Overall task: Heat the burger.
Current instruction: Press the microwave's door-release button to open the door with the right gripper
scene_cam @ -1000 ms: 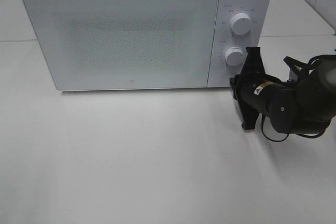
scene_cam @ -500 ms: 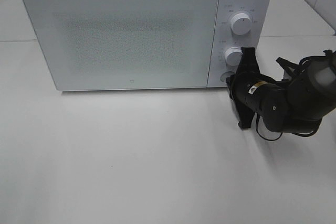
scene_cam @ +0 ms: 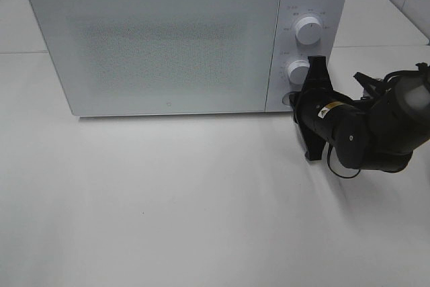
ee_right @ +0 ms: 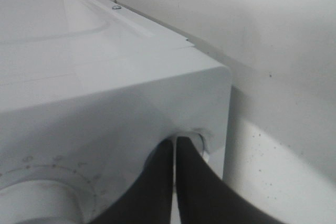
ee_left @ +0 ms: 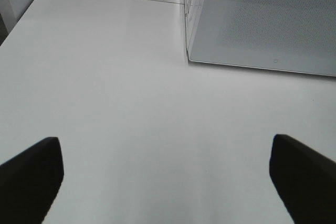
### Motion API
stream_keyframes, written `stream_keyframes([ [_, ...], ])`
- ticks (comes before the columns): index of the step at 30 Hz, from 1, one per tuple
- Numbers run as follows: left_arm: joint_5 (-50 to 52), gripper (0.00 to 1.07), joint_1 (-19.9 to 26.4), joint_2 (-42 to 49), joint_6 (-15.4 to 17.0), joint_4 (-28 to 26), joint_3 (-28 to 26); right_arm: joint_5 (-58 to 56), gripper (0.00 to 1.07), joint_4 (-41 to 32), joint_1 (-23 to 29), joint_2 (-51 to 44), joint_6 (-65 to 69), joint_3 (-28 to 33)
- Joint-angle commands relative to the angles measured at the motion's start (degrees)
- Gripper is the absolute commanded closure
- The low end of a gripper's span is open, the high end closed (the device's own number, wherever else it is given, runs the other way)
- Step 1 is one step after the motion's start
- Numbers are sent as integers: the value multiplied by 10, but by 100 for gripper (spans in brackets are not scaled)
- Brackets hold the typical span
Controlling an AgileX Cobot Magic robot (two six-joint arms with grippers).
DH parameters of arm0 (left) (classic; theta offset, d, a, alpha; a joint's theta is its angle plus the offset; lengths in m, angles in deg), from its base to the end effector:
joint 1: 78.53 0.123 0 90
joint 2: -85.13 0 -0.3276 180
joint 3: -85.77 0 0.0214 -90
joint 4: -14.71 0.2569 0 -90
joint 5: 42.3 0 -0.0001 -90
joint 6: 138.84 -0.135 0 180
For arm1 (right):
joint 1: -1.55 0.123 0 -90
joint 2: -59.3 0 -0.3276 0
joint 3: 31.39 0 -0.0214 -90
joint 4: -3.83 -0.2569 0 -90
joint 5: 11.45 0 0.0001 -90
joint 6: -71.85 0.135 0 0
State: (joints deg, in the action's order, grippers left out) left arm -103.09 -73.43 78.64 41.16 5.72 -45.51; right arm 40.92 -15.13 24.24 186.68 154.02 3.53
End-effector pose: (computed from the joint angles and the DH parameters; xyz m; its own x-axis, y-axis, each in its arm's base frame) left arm -0.0046 -0.0189 0.2661 -0.4333 -0.1152 -0.8939 0.0010 0.9917 -0.1283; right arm 0.3997 0.1295 0.0972 -0.1278 0.9914 -0.0288 0.3477 0.0720 0.9348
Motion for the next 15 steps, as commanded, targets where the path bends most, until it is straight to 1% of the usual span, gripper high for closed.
stream_keyframes([
  [1,1,4,1,5,0,1,1,72,107,-14,-9,-21,-10,-13],
  [9,1,4,1,5,0,1,1,93,107,-17,-9,-21,-18,-13],
  [15,1,4,1,5,0,1,1,131,107,-49,-9,-19,-34,-14],
])
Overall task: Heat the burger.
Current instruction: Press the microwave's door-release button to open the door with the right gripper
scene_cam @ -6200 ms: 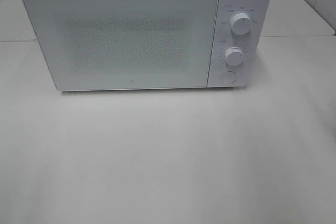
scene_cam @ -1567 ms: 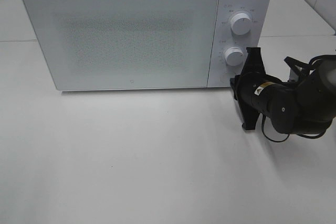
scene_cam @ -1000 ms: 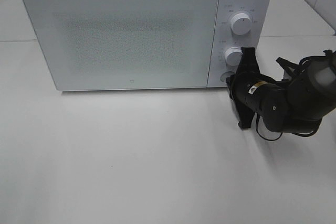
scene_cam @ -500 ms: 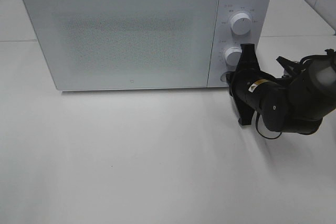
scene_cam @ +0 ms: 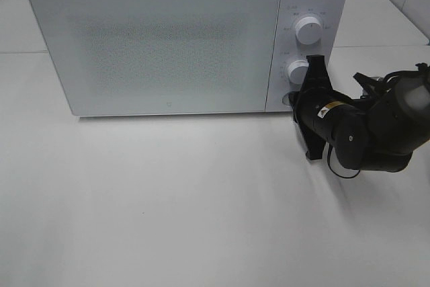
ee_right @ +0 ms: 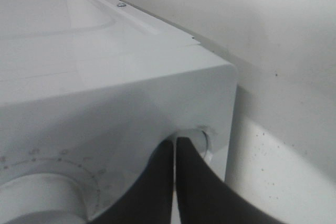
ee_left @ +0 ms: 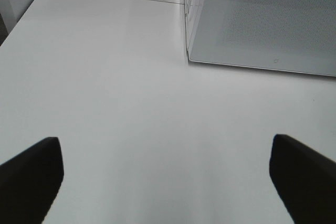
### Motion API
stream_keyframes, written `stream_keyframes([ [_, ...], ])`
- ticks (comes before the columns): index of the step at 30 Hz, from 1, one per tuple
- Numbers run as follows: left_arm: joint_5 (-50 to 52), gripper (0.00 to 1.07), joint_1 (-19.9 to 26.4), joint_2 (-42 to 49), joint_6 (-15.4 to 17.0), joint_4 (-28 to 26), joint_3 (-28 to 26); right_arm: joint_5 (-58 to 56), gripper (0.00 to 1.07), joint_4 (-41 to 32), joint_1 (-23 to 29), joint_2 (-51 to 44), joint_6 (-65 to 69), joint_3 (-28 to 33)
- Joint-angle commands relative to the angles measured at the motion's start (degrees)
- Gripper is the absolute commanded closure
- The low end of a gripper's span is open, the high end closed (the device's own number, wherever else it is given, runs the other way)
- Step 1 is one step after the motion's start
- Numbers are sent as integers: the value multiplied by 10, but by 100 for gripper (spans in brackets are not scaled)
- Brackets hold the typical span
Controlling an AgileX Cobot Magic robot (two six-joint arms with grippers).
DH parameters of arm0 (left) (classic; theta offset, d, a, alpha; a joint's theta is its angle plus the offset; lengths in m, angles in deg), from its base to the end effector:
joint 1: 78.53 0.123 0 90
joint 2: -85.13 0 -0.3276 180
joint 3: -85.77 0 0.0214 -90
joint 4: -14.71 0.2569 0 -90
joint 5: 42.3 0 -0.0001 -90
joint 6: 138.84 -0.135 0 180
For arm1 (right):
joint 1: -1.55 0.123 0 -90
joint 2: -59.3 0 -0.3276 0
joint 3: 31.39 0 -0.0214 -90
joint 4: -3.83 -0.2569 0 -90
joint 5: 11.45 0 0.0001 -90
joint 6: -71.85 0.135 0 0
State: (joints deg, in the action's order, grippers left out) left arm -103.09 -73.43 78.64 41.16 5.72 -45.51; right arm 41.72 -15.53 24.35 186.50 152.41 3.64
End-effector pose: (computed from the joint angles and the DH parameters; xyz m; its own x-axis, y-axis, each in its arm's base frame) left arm -0.0046 -0.0189 0.2661 -0.4333 -0.1152 -0.8939 0.0010 0.9917 -0.1283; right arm 0.3998 0.1292 0.0998 -0.1307 0.9900 -0.0535 0.3313 0.0945 0.9388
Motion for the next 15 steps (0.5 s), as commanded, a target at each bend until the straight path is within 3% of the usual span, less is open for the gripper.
stream_keyframes([
  [1,1,4,1,5,0,1,1,136,107,-45,-10,-15,-19,-22],
  [15,1,4,1,5,0,1,1,197,107,-74,-23,-14,-63,-74],
])
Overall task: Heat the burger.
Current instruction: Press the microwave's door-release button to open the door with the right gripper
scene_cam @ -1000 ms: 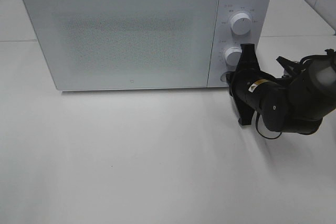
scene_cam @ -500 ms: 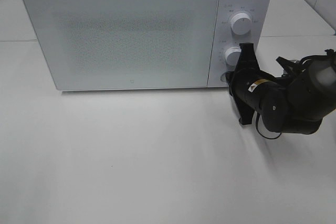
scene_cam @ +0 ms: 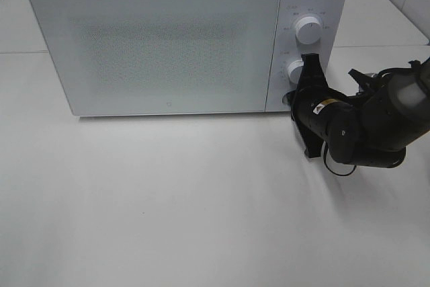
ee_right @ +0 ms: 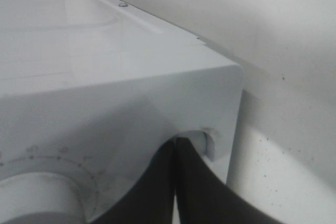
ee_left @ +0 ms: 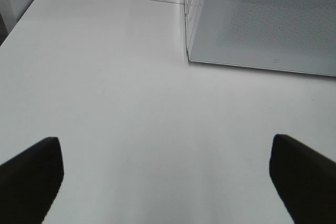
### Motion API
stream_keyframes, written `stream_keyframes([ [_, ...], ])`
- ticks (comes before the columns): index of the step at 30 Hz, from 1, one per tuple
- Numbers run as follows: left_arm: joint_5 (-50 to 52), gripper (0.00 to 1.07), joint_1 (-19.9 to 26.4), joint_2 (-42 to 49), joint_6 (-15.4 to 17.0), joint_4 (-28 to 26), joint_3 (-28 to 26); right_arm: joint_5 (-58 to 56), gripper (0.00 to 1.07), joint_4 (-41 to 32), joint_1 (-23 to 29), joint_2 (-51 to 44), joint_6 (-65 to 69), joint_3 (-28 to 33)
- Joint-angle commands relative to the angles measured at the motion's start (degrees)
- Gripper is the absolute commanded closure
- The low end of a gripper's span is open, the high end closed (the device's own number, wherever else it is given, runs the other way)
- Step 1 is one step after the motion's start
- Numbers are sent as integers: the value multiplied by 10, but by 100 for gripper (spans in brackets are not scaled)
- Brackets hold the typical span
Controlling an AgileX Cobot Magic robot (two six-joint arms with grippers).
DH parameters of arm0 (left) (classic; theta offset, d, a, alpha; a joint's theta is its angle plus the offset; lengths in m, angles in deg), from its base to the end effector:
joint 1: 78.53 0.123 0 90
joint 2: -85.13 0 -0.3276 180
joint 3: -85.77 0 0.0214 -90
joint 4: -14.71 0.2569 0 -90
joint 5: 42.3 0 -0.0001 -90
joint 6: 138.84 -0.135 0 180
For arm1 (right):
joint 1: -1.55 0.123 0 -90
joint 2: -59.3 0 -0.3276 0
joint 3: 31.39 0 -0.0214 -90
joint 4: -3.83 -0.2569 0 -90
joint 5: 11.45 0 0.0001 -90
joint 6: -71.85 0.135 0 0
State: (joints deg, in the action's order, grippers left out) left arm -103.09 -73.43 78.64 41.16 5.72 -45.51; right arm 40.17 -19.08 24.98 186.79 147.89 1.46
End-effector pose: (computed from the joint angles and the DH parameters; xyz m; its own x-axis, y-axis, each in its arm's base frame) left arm -0.0046 -0.0189 0.2661 -0.4333 -0.1152 -0.8939 0.0010 0.9917 -0.1283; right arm 0.4072 0.1316 0.1020 -0.1130 0.9888 -0.0974 0.3308 0.1299 0.9347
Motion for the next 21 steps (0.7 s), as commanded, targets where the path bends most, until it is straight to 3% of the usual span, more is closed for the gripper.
stream_keyframes([
  [1,1,4,1,5,0,1,1,215,107,-40,-30,-13,-22,-56],
  [21,1,4,1,5,0,1,1,267,107,-41,-28,-12,-32,-70],
])
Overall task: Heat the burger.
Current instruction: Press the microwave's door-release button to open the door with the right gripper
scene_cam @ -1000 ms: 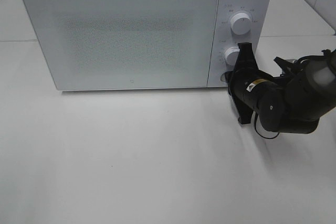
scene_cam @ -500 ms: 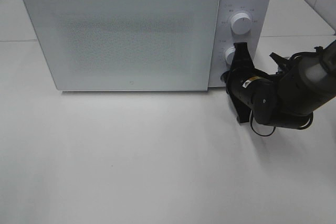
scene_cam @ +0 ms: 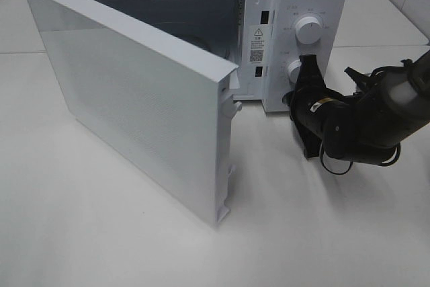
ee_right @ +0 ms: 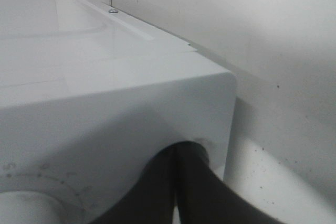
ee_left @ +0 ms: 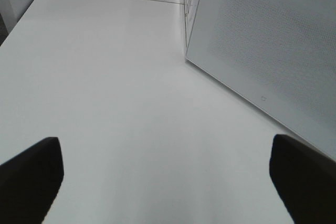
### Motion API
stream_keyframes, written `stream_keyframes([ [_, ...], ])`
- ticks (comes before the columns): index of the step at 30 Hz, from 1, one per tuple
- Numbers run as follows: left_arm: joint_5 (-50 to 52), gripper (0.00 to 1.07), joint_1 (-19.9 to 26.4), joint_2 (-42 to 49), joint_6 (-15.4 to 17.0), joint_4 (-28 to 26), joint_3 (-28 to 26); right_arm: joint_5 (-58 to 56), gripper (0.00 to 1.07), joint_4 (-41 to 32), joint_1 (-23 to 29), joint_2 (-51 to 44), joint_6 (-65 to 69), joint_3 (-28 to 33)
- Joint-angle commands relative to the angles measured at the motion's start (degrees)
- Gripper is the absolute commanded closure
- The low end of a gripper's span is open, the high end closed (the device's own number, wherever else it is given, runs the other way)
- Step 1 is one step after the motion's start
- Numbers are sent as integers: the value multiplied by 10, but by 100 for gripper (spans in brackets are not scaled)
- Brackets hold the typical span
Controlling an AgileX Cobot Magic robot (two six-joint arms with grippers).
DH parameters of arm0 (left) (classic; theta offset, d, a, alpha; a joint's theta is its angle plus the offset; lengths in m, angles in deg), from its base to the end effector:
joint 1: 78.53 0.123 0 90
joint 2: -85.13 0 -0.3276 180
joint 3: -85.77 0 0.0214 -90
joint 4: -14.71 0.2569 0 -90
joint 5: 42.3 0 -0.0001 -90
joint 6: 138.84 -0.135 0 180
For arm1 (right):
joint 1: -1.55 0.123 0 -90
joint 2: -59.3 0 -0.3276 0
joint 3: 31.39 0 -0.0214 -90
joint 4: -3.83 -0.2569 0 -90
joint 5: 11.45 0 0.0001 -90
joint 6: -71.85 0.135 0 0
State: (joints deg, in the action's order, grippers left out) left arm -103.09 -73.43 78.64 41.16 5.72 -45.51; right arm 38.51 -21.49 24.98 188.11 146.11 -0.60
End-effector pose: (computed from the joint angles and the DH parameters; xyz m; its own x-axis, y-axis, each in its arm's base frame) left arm -0.0046 -0.0189 0.2661 -0.4333 -0.1152 -0.8939 0.0010 0.9917 -0.1283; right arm 0.4146 0.1315 0.0960 -0.0909 0.9902 -0.1062 0.3532 0.1317 0.9262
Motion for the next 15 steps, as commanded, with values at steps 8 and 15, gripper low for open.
stream_keyframes([
  [8,1,4,1,5,0,1,1,194,107,2,-16,-38,-1,-6],
  [15,1,4,1,5,0,1,1,107,107,53,-13,-46,53,33],
])
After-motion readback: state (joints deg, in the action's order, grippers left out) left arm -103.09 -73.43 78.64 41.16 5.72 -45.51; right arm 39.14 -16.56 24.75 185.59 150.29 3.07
